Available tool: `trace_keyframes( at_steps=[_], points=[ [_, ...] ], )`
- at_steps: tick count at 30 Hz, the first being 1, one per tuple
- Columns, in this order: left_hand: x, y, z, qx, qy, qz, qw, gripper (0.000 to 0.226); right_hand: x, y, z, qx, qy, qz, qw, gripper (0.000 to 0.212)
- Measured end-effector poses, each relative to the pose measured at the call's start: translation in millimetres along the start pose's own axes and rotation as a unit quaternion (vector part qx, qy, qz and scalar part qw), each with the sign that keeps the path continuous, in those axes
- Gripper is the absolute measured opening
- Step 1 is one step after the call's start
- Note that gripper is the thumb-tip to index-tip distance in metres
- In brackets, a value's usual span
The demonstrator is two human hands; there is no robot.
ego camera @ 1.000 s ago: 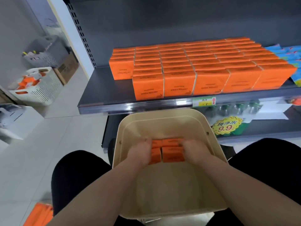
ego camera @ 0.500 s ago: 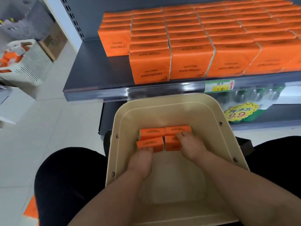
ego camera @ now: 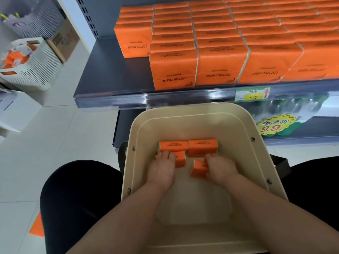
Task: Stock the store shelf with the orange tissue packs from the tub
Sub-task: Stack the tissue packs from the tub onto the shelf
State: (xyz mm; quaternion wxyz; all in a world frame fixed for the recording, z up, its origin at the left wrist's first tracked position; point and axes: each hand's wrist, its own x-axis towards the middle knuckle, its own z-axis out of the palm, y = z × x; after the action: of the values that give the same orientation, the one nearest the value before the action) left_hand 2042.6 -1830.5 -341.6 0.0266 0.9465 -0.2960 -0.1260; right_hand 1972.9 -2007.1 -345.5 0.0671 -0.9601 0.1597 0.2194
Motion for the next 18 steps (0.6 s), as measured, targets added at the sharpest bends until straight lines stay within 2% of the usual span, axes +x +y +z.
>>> trace_keyframes(
  at_steps=[2,6,12,18],
  points=[
    [2.4,0.1,0.4,0.017,0.013,-0.002,1.000,0.033,-5.3,2.4,3.8,-0.006,-0.026,-0.014,1.000,0.032],
    [1.4,0.1,5.5,0.052,-0.013,-0.028,0.998,0.033,-10.7,7.7,14.7,-0.010,-0.075,-0.034,0.997,0.032],
    [3.4,-7.0,9.8,0.131,-0.031,-0.019,0.991,0.031,-7.3,4.4,17.4,-0.016,-0.066,-0.047,0.997,0.032],
    [11.6,-6.5,16.3,0.136,-0.042,-0.004,0.990,0.030,-6.3,3.8,21.8,-0.016,-0.049,-0.047,0.998,0.032]
  ],
)
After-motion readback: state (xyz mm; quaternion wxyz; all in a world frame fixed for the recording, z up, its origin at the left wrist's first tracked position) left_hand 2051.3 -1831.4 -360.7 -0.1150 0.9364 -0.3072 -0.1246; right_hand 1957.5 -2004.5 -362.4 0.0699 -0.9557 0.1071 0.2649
